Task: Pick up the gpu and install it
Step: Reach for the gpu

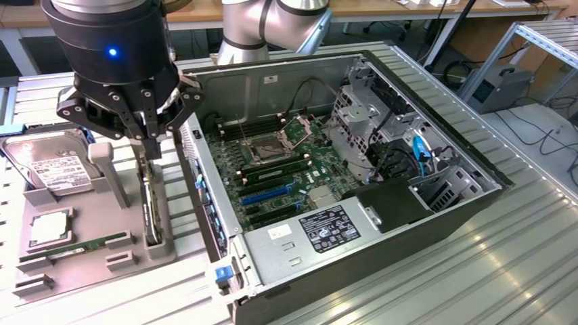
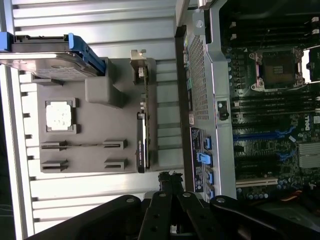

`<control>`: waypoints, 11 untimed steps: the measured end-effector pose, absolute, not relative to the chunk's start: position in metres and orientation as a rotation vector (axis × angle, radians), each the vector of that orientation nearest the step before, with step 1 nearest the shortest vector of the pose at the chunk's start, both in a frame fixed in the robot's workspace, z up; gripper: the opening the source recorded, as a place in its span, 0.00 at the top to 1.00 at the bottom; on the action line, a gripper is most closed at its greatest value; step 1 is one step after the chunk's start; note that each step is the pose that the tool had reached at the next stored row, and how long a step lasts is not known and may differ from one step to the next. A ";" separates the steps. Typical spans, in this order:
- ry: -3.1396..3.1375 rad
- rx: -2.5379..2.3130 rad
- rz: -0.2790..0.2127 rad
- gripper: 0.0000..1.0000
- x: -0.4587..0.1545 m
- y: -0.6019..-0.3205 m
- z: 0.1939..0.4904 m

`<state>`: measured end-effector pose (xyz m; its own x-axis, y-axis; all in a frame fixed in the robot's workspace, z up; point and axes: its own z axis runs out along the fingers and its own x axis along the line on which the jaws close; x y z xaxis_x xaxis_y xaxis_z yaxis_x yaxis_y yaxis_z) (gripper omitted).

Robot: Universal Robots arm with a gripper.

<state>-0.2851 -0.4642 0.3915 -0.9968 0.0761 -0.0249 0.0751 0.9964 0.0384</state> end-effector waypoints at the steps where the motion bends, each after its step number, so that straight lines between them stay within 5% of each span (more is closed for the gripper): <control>1: 3.113 0.118 0.058 0.89 -0.285 -0.464 0.392; 11: 3.112 0.118 0.057 0.89 -0.285 -0.468 0.391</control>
